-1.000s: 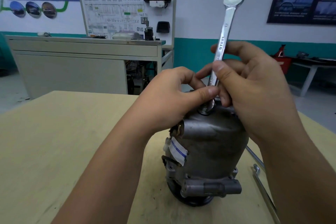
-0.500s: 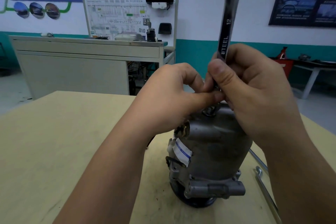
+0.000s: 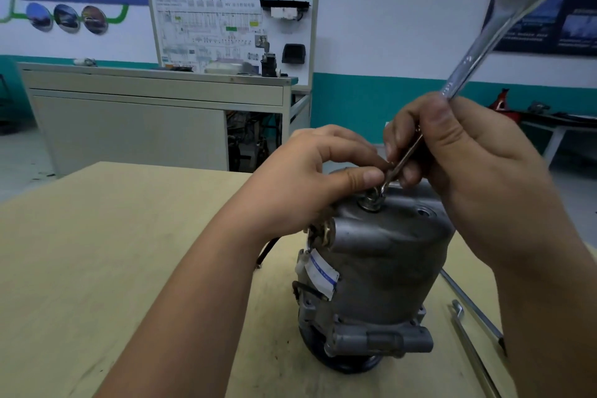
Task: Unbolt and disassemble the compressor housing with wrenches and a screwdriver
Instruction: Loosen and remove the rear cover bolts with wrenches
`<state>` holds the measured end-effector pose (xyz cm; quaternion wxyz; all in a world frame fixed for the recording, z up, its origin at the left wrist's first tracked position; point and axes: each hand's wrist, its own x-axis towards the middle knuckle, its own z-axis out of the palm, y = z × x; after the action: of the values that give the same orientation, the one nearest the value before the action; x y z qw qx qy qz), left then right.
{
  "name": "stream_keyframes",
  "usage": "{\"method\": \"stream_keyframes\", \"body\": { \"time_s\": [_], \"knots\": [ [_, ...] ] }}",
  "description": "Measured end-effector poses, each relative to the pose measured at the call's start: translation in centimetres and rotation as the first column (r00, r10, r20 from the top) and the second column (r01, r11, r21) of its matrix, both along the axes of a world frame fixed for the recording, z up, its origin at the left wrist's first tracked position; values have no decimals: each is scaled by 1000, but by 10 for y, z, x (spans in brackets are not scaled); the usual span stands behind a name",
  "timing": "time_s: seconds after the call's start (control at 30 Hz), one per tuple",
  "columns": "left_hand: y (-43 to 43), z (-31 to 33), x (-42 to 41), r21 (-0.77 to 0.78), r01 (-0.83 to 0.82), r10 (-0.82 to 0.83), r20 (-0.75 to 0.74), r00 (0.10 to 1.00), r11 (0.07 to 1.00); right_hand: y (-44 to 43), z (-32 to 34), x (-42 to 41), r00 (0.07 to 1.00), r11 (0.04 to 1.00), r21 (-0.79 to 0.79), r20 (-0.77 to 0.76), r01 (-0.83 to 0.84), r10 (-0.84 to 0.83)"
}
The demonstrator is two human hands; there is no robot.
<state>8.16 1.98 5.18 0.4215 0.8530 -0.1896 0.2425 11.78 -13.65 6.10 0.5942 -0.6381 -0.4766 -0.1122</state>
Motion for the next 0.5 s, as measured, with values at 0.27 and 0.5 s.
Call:
{"method": "stream_keyframes", "body": {
  "time_s": [0.27, 0.5],
  "knots": [
    [0, 1, -2, -25, -68, 69, 16, 998, 997, 2, 4, -5, 996, 982, 171, -44, 83, -76],
    [-3, 0, -4, -34, -103, 104, 56, 993, 994, 6, 3, -9, 995, 973, 213, -74, 88, -73]
  ]
}}
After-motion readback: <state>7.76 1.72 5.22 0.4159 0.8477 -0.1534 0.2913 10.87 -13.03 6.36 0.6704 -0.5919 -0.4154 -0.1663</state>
